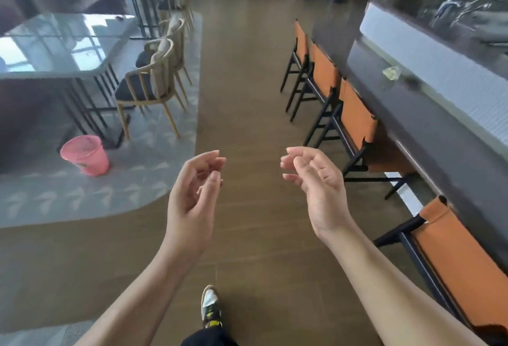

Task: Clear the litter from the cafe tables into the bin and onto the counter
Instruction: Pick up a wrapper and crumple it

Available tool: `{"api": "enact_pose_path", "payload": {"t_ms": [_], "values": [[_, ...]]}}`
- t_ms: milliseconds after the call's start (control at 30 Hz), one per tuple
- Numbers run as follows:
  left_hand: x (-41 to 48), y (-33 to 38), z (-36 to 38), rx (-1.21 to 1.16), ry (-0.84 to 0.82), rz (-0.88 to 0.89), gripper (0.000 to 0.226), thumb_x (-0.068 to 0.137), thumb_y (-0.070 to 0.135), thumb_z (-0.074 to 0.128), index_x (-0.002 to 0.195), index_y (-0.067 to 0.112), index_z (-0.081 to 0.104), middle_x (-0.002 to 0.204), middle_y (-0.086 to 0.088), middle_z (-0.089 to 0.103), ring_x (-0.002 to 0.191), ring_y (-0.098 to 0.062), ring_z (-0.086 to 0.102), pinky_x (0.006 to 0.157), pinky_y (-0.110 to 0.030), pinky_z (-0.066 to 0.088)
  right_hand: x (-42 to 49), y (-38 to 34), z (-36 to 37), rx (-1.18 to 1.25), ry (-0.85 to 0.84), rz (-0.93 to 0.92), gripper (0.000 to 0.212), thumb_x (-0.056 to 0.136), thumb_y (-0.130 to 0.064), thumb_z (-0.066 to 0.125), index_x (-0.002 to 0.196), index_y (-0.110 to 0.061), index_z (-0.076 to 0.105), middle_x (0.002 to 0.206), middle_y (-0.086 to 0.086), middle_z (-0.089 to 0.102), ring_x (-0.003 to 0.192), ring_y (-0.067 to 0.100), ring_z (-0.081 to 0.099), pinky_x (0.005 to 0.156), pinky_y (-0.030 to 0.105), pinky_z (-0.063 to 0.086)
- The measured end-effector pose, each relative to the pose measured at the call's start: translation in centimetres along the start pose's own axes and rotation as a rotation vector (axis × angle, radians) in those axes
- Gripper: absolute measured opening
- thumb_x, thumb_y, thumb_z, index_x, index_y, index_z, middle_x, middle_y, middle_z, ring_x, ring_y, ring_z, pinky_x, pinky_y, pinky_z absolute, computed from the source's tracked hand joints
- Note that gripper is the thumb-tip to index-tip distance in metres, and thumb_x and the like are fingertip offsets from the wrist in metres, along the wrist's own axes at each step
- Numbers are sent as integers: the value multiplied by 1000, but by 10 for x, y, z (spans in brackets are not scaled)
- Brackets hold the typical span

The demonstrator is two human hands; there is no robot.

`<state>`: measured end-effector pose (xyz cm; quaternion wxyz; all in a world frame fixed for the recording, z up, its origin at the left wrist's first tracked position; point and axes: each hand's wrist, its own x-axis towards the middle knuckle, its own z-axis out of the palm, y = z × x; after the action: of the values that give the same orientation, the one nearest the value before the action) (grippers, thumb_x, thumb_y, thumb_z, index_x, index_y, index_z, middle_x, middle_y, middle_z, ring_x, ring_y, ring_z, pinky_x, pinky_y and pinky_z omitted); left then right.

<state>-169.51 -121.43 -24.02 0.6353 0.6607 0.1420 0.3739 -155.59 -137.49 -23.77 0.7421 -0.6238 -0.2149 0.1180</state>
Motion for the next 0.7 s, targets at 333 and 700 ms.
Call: {"api": "enact_pose_path", "payload": {"t_ms": [333, 700], "values": [[187, -69, 106, -69, -368, 13, 25, 102, 31, 53, 123, 39, 66, 120, 7, 72, 118, -15, 67, 101, -42, 57, 143, 11, -46, -55, 338, -69, 24, 98, -25, 60, 114, -12, 73, 105, 4, 75, 108, 27, 69, 94, 42, 56], [318, -117, 213, -146, -729, 6, 26, 100, 44, 54, 123, 45, 66, 123, 7, 72, 120, -18, 67, 101, -39, 55, 241, 30, -92, -109, 643, -65, 20, 101, -23, 60, 114, -14, 73, 112, 12, 74, 115, 31, 68, 97, 43, 56]]}}
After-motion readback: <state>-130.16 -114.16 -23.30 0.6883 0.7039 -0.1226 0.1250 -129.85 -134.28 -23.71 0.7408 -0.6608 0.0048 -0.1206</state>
